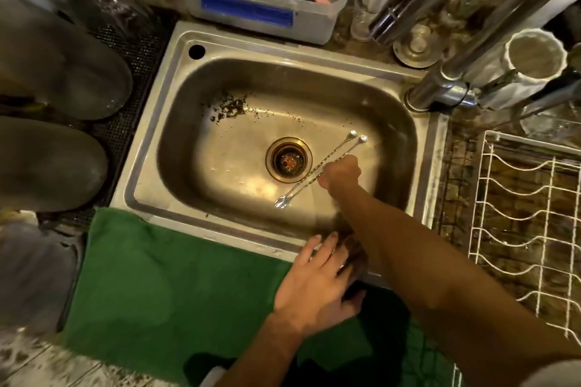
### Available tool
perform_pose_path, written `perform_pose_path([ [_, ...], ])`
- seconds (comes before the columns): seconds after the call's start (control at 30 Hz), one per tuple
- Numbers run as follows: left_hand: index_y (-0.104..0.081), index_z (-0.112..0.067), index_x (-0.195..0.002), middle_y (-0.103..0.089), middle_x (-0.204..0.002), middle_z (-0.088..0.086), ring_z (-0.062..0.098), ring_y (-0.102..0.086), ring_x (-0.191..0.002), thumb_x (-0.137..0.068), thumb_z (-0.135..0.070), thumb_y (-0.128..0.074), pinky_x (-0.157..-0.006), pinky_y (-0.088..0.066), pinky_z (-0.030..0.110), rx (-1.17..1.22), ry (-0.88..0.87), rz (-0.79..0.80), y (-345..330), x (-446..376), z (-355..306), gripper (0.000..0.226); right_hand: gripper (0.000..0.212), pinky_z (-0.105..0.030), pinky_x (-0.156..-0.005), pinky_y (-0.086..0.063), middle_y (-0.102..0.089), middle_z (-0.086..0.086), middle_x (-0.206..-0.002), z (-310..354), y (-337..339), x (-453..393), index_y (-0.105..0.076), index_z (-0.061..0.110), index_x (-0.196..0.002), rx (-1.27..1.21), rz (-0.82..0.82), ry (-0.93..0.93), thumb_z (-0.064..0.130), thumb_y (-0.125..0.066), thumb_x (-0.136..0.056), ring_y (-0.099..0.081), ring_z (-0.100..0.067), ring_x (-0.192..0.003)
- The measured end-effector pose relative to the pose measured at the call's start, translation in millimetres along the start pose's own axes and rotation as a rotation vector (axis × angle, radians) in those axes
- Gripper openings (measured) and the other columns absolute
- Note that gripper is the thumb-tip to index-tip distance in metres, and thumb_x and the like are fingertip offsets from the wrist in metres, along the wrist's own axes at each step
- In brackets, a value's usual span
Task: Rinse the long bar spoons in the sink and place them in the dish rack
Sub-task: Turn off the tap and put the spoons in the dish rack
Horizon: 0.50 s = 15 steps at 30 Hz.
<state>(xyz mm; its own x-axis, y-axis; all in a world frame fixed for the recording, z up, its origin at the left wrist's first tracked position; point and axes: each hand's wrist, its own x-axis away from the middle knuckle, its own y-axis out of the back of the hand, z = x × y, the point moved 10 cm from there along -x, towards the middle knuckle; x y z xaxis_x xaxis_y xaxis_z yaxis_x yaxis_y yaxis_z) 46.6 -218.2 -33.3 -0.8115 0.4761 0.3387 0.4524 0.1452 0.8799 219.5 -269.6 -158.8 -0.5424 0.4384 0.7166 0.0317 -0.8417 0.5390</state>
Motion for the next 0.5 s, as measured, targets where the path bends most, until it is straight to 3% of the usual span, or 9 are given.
perform_pose_path([
  [0.2,-0.066,-0.022,-0.125,-0.064,-0.134,0.006,0.030,-0.052,-0.132,-0.090,-0.055,-0.050,-0.110,-0.042,0.050,0.035,-0.015,-0.079,8,1,-3,0.050,0.029,-0.043,-0.079,-0.062,-0.067,-0.010,-0.101,16,24,8,-0.063,0.007,-0.109,-0.051,-0.052,0.022,0.003,-0.072,-0.082,-0.067,-0.029,-0.089],
  [0.33,-0.055,-0.023,-0.137,-0.061,-0.136,0.008,0.031,-0.050,-0.134,-0.096,-0.053,-0.043,-0.111,-0.038,0.051,0.050,-0.039,-0.118,12,4,-4,0.052,0.028,-0.047,-0.079,-0.062,-0.069,-0.018,-0.106,22,26,-1,-0.061,0.007,-0.103,-0.063,0.063,0.067,0.015,-0.059,-0.076,-0.071,-0.034,-0.094],
  [0.4,-0.054,-0.023,-0.139,-0.061,-0.137,0.009,0.032,-0.049,-0.134,-0.097,-0.055,-0.039,-0.113,-0.036,0.051,0.016,-0.023,-0.097,13,3,-4,0.054,0.007,-0.037,-0.065,-0.062,-0.073,-0.015,-0.094,33,49,23,-0.059,0.011,-0.084,-0.082,0.005,0.075,0.011,-0.065,-0.080,-0.074,-0.028,-0.083],
  [0.47,-0.051,-0.025,-0.142,-0.061,-0.138,0.011,0.033,-0.049,-0.134,-0.097,-0.057,-0.035,-0.115,-0.033,0.052,-0.033,-0.004,-0.065,12,3,-3,0.058,0.015,-0.027,-0.049,-0.056,-0.072,-0.012,-0.081,49,74,62,-0.057,0.010,-0.077,-0.085,-0.030,0.122,0.004,-0.069,-0.084,-0.074,-0.023,-0.072],
  [0.5,-0.049,-0.026,-0.144,-0.061,-0.138,0.012,0.034,-0.049,-0.134,-0.097,-0.058,-0.032,-0.116,-0.031,0.052,-0.053,0.001,-0.055,11,3,-4,0.060,0.017,-0.027,-0.048,-0.053,-0.070,-0.011,-0.080,55,82,75,-0.056,0.009,-0.077,-0.102,-0.028,0.145,0.002,-0.068,-0.085,-0.073,-0.024,-0.073],
])
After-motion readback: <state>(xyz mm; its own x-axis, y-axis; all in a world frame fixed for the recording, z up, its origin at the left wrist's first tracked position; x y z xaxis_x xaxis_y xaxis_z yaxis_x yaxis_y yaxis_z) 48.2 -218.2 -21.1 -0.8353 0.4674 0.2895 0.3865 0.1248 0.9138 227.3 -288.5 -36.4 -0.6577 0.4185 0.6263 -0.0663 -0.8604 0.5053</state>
